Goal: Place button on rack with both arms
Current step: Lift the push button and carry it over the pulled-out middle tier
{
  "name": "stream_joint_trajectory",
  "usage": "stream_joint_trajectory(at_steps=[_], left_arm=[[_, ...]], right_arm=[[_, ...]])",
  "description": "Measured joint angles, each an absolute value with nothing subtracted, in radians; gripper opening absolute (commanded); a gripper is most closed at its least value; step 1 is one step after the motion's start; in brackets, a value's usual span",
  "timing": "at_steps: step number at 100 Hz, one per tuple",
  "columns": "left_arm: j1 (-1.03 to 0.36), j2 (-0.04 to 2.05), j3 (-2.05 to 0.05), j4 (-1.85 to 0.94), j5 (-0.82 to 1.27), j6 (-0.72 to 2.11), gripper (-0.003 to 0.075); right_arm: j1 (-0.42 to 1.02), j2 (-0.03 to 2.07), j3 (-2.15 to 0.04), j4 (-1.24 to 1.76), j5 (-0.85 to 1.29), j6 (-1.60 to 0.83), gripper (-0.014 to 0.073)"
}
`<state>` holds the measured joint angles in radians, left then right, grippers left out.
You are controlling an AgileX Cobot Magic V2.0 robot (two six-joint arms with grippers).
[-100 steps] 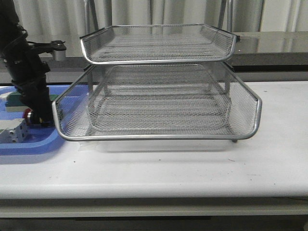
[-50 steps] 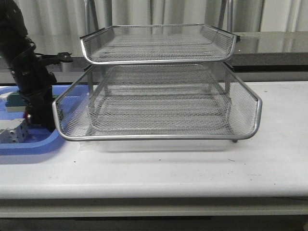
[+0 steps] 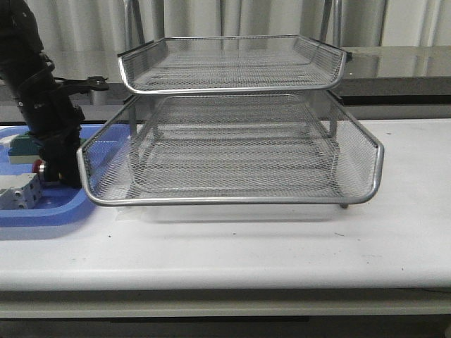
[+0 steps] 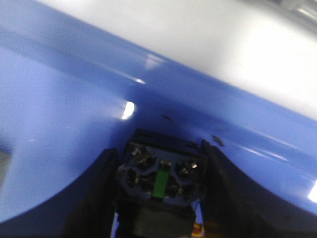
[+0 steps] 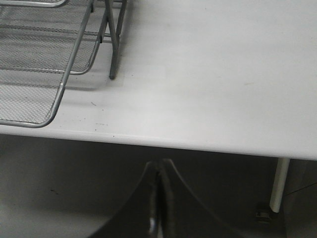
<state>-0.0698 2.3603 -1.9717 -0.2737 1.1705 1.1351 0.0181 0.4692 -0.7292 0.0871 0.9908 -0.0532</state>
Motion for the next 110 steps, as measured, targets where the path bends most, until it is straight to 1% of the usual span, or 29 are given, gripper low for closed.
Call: stream_joint_trajectory(at_steps=[12,41,59,92,110], left_arm=[[-0.07,2.366,-2.033,-0.27,1.217,1.128,-0.002],[-0.07,2.315,-2.172,-0.268,1.222,1.045,-0.002],[-0.07,2.236,-2.181,-0.257,1.232,1.02,-0.002],[-0.078,2.105,-2.181,-0.224,1.253,0.842,-0.002],[-0.098,2.006,-2.115,-0.22,1.253,0.825,-0.002]], right_arm=[[0.018,0.469,-0.729,0.087,0.991,-0.053,-0.0068],[0.018,0.469,-0.729,0.087,0.991,-0.053,-0.0068],[0.018,0.469,-0.729,0.087,0.991,-0.053,-0.0068],[0.018,0.469,-0.729,0.087,0.991,-0.053,-0.0068],[0.018,0.469,-0.729,0.087,0.991,-0.053,-0.0068]])
